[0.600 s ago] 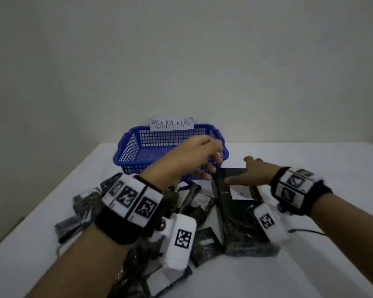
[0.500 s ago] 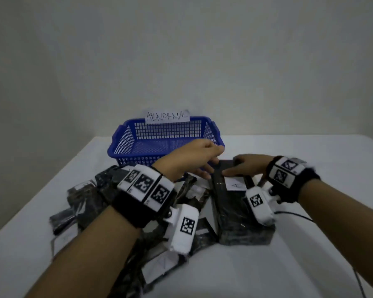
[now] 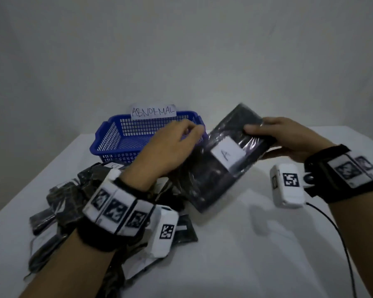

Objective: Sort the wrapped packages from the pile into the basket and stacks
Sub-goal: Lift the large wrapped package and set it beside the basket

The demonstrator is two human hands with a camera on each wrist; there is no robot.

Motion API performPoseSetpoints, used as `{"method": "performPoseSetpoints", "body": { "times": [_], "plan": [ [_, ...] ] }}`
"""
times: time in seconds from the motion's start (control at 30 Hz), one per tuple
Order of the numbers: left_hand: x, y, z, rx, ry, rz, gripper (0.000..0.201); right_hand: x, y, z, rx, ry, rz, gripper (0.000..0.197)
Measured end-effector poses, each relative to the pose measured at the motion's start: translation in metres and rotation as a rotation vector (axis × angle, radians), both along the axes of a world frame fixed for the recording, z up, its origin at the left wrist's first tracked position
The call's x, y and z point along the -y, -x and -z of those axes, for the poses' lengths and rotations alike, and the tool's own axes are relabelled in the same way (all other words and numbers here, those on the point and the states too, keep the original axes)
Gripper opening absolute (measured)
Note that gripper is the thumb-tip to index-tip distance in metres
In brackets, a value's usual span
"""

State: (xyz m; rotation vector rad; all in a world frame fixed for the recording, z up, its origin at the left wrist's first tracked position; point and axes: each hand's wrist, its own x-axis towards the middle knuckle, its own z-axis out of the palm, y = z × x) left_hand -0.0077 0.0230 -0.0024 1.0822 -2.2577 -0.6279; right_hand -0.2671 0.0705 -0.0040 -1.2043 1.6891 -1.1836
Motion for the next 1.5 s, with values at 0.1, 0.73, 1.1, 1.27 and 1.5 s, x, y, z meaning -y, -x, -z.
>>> {"method": "performPoseSetpoints", "body": {
  "times": [0.1,0.73,1.1,1.27,1.5],
  "plan": [
    [-0.009,-0.02,-0.016,-0.248,-0.113,-0.046,0.048,-0.001,-0.001,-0.011,0.19,0.161,0.063,0.079],
    [0.07,-0.113,-0.001,-1.063,-0.316,-0.208,0.055,0.091,-0.149,-0.001,0.421,0.454,-0.088,0.057],
    [0.075,-0.138,0.028,-1.05,-0.343,-0.237,0.041,0.105,-0.162,0.027,0.262,0.517,-0.109,0.071],
    [0.089,-0.142,0.025,-0.74,-0.196,-0.286,0.042,0.1,-0.154,0.024,0.101,0.608,-0.076,0.064],
    [0.113,-0.133,0.029,-0.601,-0.043,-0.274,0.047,0.094,-0.15,0.021,0.219,0.522,-0.1,0.067]
  ]
}}
